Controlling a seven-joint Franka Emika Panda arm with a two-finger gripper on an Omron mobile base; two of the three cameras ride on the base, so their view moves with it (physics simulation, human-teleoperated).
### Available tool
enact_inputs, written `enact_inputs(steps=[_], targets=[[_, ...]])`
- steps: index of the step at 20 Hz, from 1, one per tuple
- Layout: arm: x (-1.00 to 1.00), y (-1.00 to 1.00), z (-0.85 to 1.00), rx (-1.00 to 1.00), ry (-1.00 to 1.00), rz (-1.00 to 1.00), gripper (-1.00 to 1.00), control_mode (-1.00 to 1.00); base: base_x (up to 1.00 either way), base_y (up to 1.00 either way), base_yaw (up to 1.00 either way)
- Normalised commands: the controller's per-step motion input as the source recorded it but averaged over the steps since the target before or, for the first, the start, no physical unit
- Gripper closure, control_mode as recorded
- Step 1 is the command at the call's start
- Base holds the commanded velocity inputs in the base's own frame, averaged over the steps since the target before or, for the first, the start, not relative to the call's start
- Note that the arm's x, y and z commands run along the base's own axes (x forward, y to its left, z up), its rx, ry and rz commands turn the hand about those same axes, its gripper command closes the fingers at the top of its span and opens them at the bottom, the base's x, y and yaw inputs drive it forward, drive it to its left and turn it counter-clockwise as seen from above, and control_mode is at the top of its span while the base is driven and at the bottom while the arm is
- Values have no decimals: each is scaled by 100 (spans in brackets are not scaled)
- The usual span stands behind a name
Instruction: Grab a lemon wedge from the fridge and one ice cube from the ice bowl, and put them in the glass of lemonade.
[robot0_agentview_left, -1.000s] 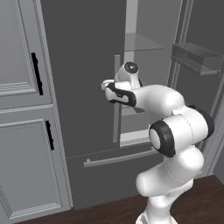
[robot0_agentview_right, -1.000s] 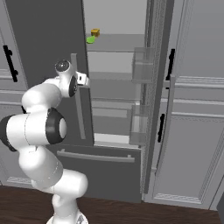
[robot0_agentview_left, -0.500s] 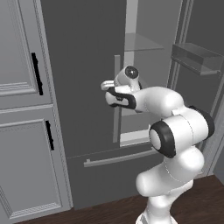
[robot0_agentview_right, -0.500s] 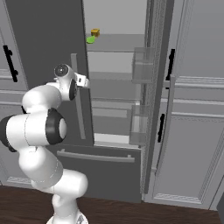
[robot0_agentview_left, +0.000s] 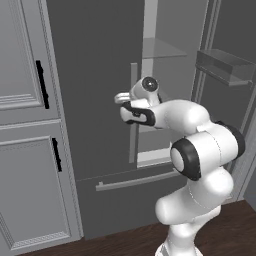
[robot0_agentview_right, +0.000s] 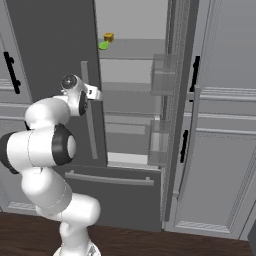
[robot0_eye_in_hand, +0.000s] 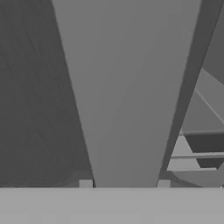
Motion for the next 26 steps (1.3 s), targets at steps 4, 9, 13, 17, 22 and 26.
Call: enact_inputs(steps=[4,9,13,17,22,26], targets=[[-7,73,0,-3,-1,0,100,-100,0,0,0],[-79,100,10,-6,-11,0,100,-100,0,0,0],[-100,97,19,-4,-9,6,100,-100,0,0,0],[-100,69,49,-4,-1,16,100,-100,0,0,0],[-100,55,77,-4,-1,24,100,-100,0,0,0],[-100,57,85,-5,0,28,100,-100,0,0,0]])
